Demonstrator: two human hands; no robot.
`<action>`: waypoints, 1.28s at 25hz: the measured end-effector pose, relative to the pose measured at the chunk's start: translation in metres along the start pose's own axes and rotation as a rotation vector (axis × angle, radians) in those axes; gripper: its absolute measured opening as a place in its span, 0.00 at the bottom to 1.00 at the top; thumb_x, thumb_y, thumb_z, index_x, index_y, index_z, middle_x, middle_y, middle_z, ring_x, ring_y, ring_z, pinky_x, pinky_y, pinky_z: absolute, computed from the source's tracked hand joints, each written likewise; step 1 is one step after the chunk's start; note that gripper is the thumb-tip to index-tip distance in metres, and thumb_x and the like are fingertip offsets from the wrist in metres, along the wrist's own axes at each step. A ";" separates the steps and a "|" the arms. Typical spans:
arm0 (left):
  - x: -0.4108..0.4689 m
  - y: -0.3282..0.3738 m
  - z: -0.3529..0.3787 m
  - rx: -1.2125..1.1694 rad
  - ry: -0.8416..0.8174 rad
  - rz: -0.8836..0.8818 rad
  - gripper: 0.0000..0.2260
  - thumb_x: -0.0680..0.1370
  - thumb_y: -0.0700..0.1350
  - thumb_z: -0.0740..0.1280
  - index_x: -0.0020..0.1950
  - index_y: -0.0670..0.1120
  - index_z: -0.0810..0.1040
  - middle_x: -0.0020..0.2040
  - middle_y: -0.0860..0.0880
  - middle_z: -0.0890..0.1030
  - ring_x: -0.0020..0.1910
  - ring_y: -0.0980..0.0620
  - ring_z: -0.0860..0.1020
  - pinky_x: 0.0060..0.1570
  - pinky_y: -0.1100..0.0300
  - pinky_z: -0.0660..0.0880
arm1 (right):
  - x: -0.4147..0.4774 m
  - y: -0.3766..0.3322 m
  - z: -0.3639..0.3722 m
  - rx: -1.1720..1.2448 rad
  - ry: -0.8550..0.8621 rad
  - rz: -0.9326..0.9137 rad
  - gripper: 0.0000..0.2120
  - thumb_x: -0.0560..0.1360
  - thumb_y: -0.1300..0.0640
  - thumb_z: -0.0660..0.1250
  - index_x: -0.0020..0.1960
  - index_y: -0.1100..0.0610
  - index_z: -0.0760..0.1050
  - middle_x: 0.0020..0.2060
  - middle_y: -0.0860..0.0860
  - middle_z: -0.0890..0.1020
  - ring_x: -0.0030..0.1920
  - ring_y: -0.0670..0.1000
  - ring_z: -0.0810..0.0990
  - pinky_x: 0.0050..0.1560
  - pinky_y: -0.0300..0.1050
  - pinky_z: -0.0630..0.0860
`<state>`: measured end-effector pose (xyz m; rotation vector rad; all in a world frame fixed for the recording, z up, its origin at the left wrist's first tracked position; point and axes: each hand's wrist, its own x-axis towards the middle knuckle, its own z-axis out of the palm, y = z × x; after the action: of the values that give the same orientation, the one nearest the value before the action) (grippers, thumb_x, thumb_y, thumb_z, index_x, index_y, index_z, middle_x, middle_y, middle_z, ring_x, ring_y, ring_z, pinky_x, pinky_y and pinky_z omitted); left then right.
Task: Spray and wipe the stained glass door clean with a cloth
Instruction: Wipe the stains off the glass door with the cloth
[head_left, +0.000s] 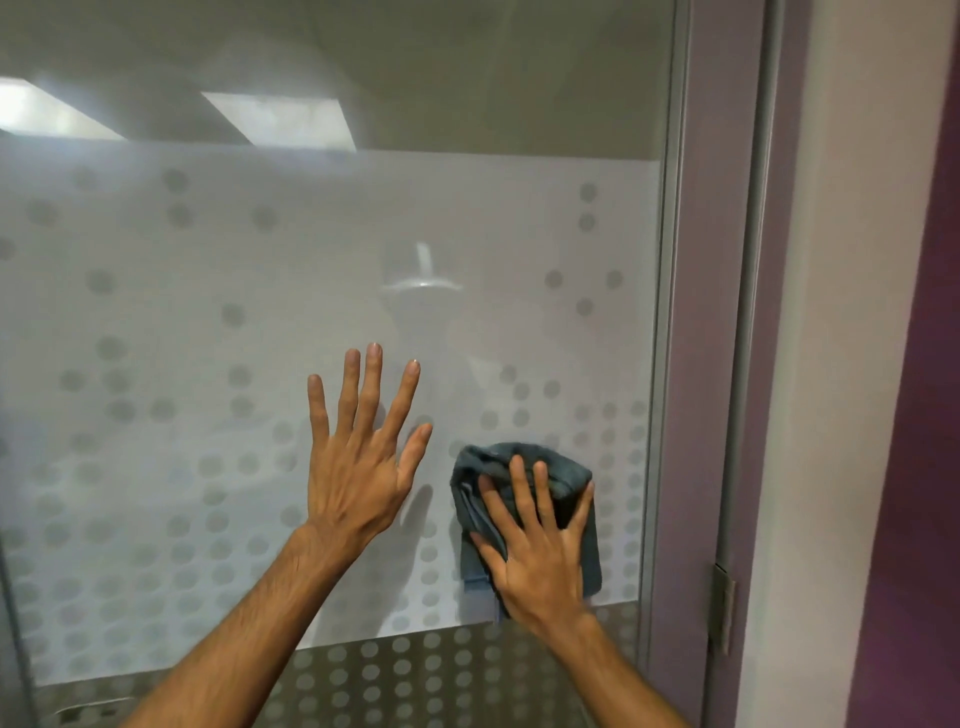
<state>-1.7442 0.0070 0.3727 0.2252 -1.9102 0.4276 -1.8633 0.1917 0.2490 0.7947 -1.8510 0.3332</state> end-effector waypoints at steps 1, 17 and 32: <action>0.001 0.001 0.000 -0.004 0.006 -0.003 0.31 0.83 0.59 0.56 0.82 0.49 0.51 0.82 0.40 0.49 0.82 0.40 0.48 0.77 0.33 0.49 | 0.017 0.005 -0.006 0.005 0.022 0.007 0.32 0.82 0.37 0.56 0.82 0.43 0.51 0.83 0.52 0.49 0.83 0.56 0.47 0.70 0.84 0.50; 0.020 -0.032 0.000 0.042 0.013 -0.014 0.29 0.84 0.61 0.50 0.82 0.49 0.52 0.82 0.39 0.50 0.81 0.38 0.48 0.77 0.33 0.50 | 0.216 -0.003 -0.081 0.061 0.229 0.169 0.28 0.85 0.41 0.50 0.83 0.45 0.48 0.83 0.54 0.51 0.83 0.58 0.47 0.71 0.81 0.48; -0.074 -0.045 0.009 0.067 0.023 -0.001 0.29 0.84 0.59 0.52 0.82 0.49 0.52 0.82 0.38 0.50 0.81 0.39 0.47 0.77 0.34 0.50 | -0.068 -0.029 0.040 -0.147 0.054 -0.614 0.31 0.82 0.38 0.59 0.82 0.46 0.56 0.81 0.52 0.60 0.81 0.56 0.57 0.69 0.80 0.60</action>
<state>-1.7086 -0.0407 0.3099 0.2644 -1.8752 0.4913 -1.8574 0.1727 0.1675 1.1836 -1.4712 -0.1697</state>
